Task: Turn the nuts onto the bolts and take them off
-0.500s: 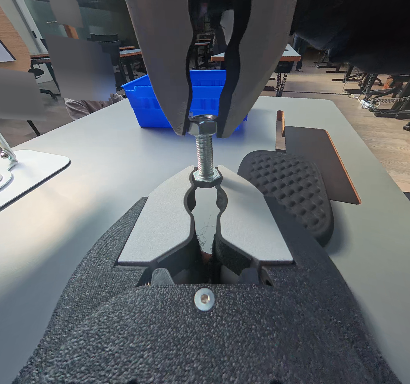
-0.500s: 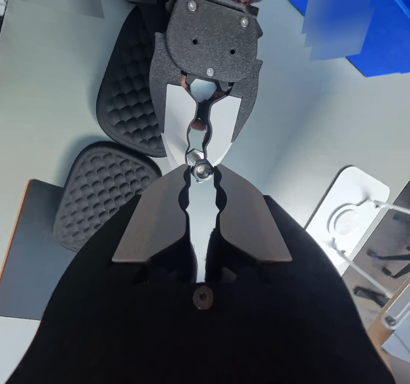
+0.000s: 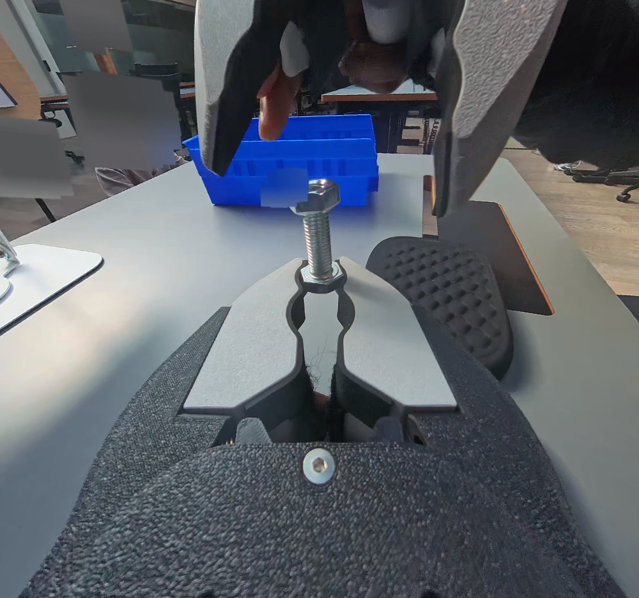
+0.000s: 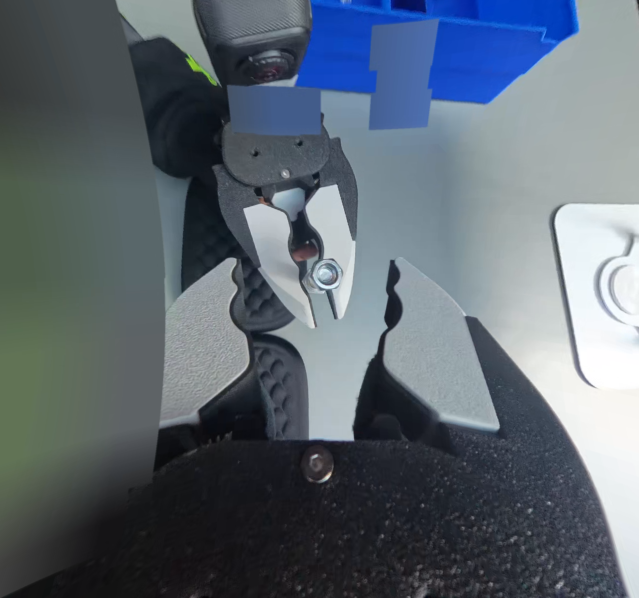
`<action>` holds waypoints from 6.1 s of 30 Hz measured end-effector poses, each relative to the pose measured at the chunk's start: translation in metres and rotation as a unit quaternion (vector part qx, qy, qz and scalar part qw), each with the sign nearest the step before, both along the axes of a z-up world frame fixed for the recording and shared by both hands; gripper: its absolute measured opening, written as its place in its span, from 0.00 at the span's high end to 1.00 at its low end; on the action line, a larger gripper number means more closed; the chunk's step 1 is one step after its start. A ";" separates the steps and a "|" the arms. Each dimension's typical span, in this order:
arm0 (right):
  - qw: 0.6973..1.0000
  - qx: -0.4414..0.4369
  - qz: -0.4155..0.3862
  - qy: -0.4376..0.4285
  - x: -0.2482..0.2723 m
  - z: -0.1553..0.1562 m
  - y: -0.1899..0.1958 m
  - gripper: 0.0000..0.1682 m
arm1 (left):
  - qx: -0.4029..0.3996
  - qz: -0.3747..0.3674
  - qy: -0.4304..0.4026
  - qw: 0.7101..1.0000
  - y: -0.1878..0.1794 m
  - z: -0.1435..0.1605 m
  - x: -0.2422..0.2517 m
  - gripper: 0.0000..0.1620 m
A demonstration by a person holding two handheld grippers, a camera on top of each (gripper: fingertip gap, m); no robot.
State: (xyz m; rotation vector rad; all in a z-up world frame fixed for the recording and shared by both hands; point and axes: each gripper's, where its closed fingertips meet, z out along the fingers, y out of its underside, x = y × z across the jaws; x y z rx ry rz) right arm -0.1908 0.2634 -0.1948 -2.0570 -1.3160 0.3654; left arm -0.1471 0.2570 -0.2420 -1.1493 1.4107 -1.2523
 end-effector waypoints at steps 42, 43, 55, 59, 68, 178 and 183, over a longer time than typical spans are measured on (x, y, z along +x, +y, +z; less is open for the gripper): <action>0.904 0.158 -0.047 0.395 0.004 -0.004 -0.026 0.70 | -0.032 -0.109 -0.008 0.993 -0.019 0.000 -0.008 0.91; 0.903 0.156 -0.042 0.399 0.001 -0.004 -0.025 0.66 | -0.031 -0.108 -0.008 0.994 -0.019 -0.001 -0.008 0.91; 0.913 0.127 0.008 0.387 -0.031 -0.004 -0.017 0.55 | -0.026 -0.119 -0.010 0.993 -0.023 -0.001 -0.009 0.91; 0.913 0.130 0.002 0.386 -0.028 -0.004 -0.020 0.58 | -0.027 -0.119 -0.009 0.992 -0.023 -0.001 -0.009 0.91; 0.908 0.146 -0.032 0.392 -0.006 -0.004 -0.031 0.69 | -0.026 -0.118 -0.011 0.993 -0.023 0.000 -0.009 0.91; 0.924 0.147 -0.024 0.352 -0.009 -0.012 -0.017 0.77 | -0.021 -0.120 -0.009 0.993 -0.023 -0.001 -0.010 0.91; 0.918 0.165 -0.042 0.357 0.007 -0.009 -0.023 0.97 | -0.023 -0.119 -0.010 0.993 -0.023 0.000 -0.010 0.91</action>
